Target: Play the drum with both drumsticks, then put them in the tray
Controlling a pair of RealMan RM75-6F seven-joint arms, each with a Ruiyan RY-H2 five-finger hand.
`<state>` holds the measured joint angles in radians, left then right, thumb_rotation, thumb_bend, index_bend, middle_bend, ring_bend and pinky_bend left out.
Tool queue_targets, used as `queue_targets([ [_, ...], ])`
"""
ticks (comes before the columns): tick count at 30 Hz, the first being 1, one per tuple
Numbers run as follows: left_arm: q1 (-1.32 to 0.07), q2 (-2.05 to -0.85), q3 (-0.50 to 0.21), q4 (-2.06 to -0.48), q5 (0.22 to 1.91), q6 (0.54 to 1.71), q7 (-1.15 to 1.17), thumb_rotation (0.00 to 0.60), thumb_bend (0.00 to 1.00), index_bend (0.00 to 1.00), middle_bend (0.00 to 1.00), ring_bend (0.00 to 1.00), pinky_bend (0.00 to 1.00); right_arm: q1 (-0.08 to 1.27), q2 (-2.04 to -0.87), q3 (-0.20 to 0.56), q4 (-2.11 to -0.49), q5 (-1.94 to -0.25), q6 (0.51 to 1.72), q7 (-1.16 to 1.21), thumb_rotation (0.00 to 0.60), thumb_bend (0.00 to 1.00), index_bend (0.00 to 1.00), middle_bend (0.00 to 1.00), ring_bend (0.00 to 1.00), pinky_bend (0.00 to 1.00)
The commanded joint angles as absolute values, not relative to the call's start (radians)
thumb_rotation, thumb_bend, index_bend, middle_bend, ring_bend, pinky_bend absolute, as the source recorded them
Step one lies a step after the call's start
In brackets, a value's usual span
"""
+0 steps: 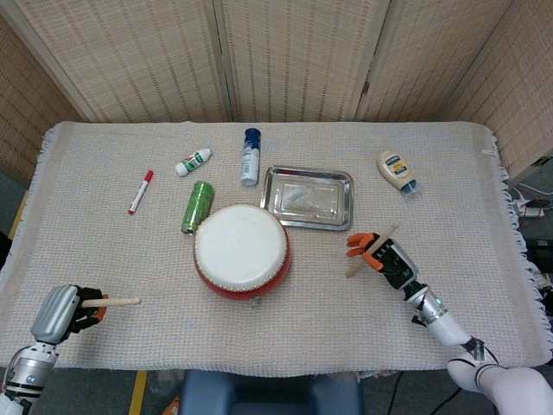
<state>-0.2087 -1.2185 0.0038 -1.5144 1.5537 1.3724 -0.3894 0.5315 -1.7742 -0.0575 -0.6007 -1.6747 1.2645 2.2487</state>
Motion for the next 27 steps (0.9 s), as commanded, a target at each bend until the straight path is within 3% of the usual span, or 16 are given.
queue_targets([
  [1, -0.208, -1.219, 0.004, -1.514, 1.554, 1.372, -0.39, 0.6, 0.57, 1.0, 1.0, 1.0, 1.0, 0.529, -1.786, -0.06, -0.601, -1.664, 1.256, 2.225, 0.6, 0.3, 0.56, 0.38, 0.33, 0.38],
  [19, -0.207, -1.219, 0.014, -1.507, 1.568, 1.373, -0.409, 0.6, 0.57, 1.0, 1.0, 1.0, 1.0, 0.553, -1.822, -0.076, -0.612, -1.652, 1.2, 2.129, 0.6, 0.14, 0.67, 0.49, 0.39, 0.42],
  [27, -0.208, -1.222, 0.015, -1.499, 1.569, 1.372, -0.414, 0.6, 0.57, 1.0, 1.0, 1.0, 1.0, 0.563, -1.833, -0.077, -0.62, -1.644, 1.17, 2.068, 0.6, 0.14, 0.82, 0.59, 0.48, 0.48],
])
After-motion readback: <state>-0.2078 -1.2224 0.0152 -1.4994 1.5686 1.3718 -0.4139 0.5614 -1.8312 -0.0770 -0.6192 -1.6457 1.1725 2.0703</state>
